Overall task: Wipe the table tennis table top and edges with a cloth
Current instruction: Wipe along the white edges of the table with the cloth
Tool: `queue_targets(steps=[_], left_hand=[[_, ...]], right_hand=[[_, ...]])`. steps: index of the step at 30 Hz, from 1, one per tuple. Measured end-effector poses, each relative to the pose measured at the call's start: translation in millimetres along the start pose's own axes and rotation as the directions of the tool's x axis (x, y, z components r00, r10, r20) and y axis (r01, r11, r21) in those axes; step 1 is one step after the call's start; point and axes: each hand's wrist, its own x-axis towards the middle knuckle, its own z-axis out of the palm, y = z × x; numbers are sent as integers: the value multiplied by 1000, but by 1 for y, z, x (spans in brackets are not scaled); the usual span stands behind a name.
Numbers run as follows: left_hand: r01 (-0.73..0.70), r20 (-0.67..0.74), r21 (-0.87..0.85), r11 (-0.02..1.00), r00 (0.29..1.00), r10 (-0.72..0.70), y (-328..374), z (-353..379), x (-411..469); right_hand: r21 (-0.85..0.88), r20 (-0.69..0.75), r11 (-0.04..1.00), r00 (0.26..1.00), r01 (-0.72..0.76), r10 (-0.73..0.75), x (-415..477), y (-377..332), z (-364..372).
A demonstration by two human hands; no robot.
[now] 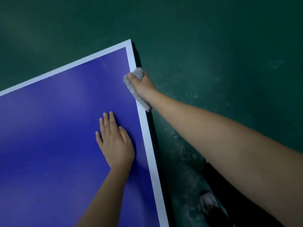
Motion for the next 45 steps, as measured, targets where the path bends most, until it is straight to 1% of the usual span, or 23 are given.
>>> queue_targets(steps=[3, 6, 8, 10, 13, 16, 18, 21, 25, 27, 29, 31, 32, 33, 34, 35, 36, 37, 38, 39, 40, 41, 45], left_hand=[[13, 14, 1, 1000, 1000, -13, 0, -2, 2], [23, 28, -1, 1000, 999, -23, 0, -5, 1], [31, 31, -5, 999, 999, -31, 0, -6, 2], [36, 33, -2, 999, 999, -36, 2, -7, 2], [42, 46, -8, 999, 998, -42, 6, -9, 1], [45, 54, -5, 999, 998, -44, 7, -10, 1], [46, 67, 2, 999, 997, -46, 8, -10, 2], [52, 103, 5, 999, 993, -52, 10, -14, 0], [43, 129, 20, 999, 991, -45, 8, -18, 5], [41, 142, 14, 999, 989, -42, 7, -19, 8], [42, 151, 1, 999, 988, -42, 7, -20, 9], [66, 154, -5, 998, 986, -65, 8, -21, 9], [86, 155, -7, 996, 984, -84, 9, -21, 10], [107, 156, -10, 994, 982, -104, 9, -20, 10], [126, 158, -13, 992, 980, -122, 10, -20, 11], [140, 160, -18, 990, 978, -135, 10, -21, 12], [148, 161, -23, 989, 977, -142, 11, -21, 13], [149, 163, -24, 989, 976, -143, 12, -21, 13], [145, 167, -24, 989, 976, -139, 12, -21, 13], [144, 172, -27, 989, 975, -138, 13, -22, 12], [146, 177, -32, 989, 974, -138, 14, -22, 13], [147, 180, -33, 989, 974, -139, 14, -22, 13], [158, 188, -29, 987, 971, -150, 16, -23, 16]], right_hand=[[22, 8, 999, 999, 31, -31, 9, -6, 1], [47, 64, 996, 995, 75, -78, -45, 31, 1], [37, 128, 999, 992, 7, -12, -97, 63, 0], [16, 143, 998, 988, -56, 53, -136, 88, -2], [-20, 151, 995, 983, -98, 100, -145, 94, -6], [14, 196, 996, 977, -91, 87, -110, 67, -10], [55, 189, 995, 980, -78, 66, -71, 45, -13], [29, 181, 998, 982, -62, 56, -17, 8, -16], [11, 152, 999, 988, 39, -40, 54, -32, -18], [-38, 105, 993, 989, 109, -104, 87, -46, -18], [-163, 113, 969, 979, 187, -169, 112, -58, -19], [-351, 190, 876, 941, 330, -279, 129, -73, -21], [-436, 264, 781, 894, 447, -363, 132, -81, -22], [-489, 367, 651, 814, 581, -450, 130, -90, -22], [-492, 497, 501, 702, 712, -510, 125, -97, -21], [-459, 642, 355, 580, 814, -501, 117, -102, -18], [-420, 780, 226, 477, 879, -405, 108, -102, -14], [-382, 884, 103, 395, 919, -250, 99, -100, -9], [-342, 935, -24, 338, 939, -104, 90, -94, -4], [-305, 952, -139, 306, 942, -17, 85, -87, 0], [-280, 958, -209, 288, 937, 8, 84, -81, 7], [-264, 962, -231, 272, 936, 5, 85, -80, 16], [-197, 979, -241, 205, 950, 8, 103, -88, 91]])
